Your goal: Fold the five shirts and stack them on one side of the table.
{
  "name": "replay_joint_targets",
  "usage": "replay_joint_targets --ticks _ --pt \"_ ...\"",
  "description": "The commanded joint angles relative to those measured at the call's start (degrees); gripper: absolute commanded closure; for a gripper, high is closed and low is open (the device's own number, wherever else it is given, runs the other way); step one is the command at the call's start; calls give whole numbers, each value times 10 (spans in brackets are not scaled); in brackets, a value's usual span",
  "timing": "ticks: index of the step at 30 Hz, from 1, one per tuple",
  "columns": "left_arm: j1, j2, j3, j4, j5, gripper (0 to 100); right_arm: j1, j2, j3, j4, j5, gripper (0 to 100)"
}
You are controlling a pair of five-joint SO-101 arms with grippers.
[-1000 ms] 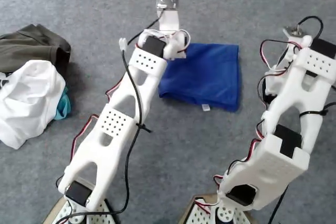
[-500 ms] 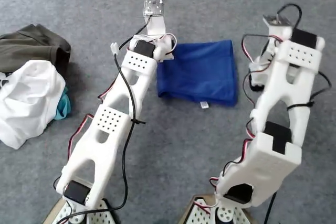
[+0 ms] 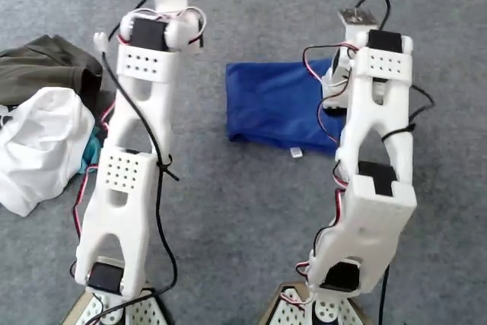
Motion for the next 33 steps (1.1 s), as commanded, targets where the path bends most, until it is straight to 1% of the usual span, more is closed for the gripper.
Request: replay_joint_targets --ticks 1,2,4,6,11,15,21,24,28,31,33 --pt "-36 -41 -15 36 -55 971 -11 6 -7 5 -156 963" --pt "-52 -46 -8 36 -66 971 -11 6 -7 14 -187 930" --pt "-85 -47 2 36 -91 971 -11 6 -11 28 -217 846" --pt "-118 -48 7 36 -112 971 -11 7 -9 33 -249 803" --pt "-196 -60 25 37 -119 971 -12 42 -11 23 -324 797" --pt "-234 -105 98 37 -119 971 -15 80 -10 -18 -366 791" --pt "-244 -186 258 36 -120 971 -18 133 -12 -47 -394 691" --pt "-242 -213 323 35 -120 971 -28 153 -9 -48 -393 691" --pt "-242 -230 375 35 -120 971 -55 188 -21 -56 -389 691" --pt "-244 -236 391 35 -120 971 -60 201 -36 -50 -389 693" --pt "-245 -241 391 35 -120 971 -58 205 -49 -43 -389 730"
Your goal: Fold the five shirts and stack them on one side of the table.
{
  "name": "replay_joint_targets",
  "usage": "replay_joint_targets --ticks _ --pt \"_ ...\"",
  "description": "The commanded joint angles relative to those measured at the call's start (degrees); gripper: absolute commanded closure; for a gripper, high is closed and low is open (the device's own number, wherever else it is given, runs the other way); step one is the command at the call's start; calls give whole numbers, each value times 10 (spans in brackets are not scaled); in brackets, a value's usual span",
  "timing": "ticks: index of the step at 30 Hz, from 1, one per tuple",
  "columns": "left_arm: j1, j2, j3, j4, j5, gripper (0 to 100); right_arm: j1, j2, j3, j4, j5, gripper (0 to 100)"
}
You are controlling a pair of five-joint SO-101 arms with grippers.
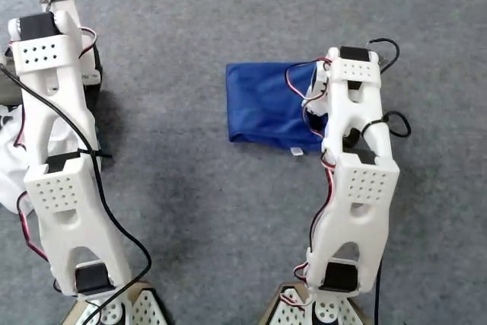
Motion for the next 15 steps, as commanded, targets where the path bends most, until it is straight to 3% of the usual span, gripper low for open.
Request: replay_joint_targets --ticks 1,5,15 --pt "-6 -46 0 2 -6 971 -25 24 -13 4 -3 767" --pt "-6 -68 0 2 -6 971 -25 36 -18 -2 18 949" --pt "-18 -77 1 2 -5 971 0 24 -76 4 78 984"
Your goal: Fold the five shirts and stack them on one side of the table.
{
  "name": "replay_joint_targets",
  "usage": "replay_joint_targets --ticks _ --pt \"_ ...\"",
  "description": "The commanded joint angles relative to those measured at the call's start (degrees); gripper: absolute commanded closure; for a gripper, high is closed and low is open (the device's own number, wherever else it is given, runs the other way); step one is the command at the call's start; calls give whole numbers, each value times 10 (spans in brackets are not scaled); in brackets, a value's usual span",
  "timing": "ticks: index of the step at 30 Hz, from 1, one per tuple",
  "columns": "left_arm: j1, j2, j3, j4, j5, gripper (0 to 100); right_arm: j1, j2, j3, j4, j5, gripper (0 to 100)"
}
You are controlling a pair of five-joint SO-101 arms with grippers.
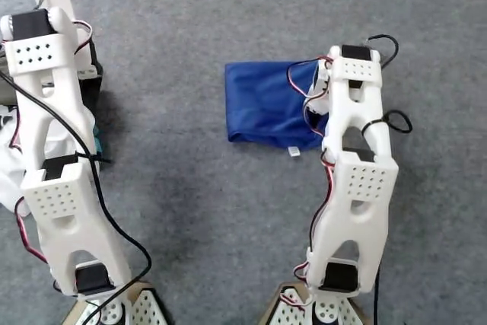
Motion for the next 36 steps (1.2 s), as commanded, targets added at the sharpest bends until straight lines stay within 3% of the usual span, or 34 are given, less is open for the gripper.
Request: replay_joint_targets --ticks 1,12,19,29,36 --pt "-18 -35 1 2 -4 971 5 -1 -44 -2 33 984" --pt "-32 -65 0 2 -3 971 68 -42 -157 55 118 984" --pt "-26 -72 0 2 -2 971 156 -39 -180 50 185 984" --pt "-19 -71 0 2 -1 971 287 -22 -178 -43 261 984" --pt "-5 -72 -4 2 -1 971 312 31 -180 -76 273 984"
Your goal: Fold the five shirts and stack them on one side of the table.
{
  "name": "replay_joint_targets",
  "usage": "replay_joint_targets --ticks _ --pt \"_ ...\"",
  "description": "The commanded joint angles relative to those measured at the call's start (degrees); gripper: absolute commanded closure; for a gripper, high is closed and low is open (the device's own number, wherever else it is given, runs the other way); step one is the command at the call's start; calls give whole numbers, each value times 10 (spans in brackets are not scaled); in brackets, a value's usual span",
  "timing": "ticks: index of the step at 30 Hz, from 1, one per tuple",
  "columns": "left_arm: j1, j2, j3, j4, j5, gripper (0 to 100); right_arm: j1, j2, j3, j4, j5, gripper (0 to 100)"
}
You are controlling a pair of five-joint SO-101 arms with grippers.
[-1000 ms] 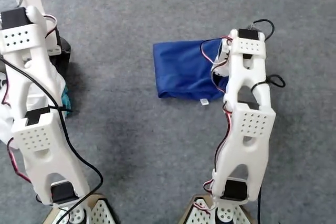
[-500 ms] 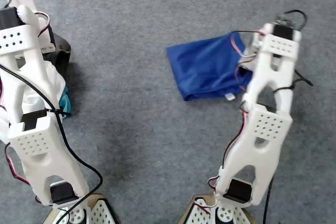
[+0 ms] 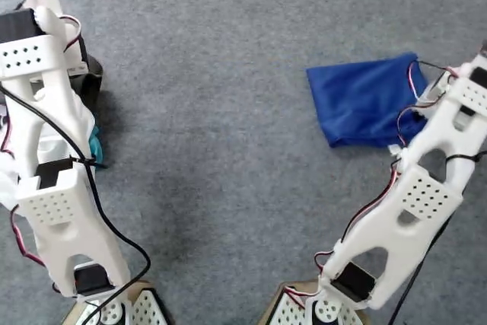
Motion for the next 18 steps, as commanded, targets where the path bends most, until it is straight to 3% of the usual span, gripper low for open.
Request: replay_joint_targets --ticks 1,5,10,14,18 --pt "4 -34 -5 2 -1 971 11 3 -29 -10 5 983" --pt "-7 -56 -2 2 -4 970 11 6 -29 0 4 939" --pt "-48 -138 -5 2 -6 967 6 6 -94 64 2 668" --pt "-145 -187 -2 1 -12 959 2 6 -211 135 1 531" --pt "-263 -184 8 -23 -54 861 -18 6 -349 205 3 525"
